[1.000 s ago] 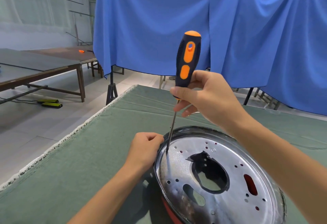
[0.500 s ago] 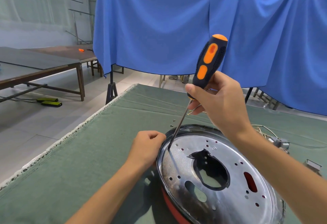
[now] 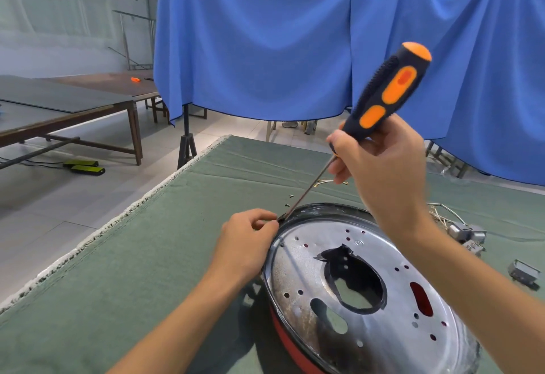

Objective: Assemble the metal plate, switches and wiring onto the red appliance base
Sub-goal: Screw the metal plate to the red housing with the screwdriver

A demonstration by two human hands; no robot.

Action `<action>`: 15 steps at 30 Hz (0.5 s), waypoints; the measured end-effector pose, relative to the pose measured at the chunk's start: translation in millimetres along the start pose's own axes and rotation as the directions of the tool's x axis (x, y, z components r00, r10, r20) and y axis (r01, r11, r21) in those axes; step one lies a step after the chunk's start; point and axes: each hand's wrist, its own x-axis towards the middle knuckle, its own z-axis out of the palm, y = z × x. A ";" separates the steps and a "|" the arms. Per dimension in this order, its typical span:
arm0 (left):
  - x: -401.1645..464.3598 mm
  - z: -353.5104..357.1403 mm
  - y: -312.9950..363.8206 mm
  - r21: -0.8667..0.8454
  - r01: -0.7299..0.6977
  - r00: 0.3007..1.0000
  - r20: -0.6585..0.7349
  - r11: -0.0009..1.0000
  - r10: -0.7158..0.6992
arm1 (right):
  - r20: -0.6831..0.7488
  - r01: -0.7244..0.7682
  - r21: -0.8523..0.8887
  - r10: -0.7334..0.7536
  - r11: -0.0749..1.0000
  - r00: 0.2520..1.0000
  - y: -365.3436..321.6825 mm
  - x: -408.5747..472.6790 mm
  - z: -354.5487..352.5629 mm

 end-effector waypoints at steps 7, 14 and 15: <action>-0.1 -13.3 31.5 0.641 -0.399 0.917 0.293 0.655 0.271 | -0.194 -0.018 0.030 0.023 0.999 0.981 18.1 -12.8 -19.6; 7.1 -3.6 51.3 0.827 -0.502 0.865 0.469 0.255 0.181 | -0.109 -0.066 -0.002 0.066 0.998 0.992 43.5 -41.0 -18.9; 7.3 -4.4 52.3 0.828 -0.514 0.856 0.481 0.222 0.190 | -0.088 -0.054 -0.025 0.052 0.998 0.995 45.1 -43.4 -18.9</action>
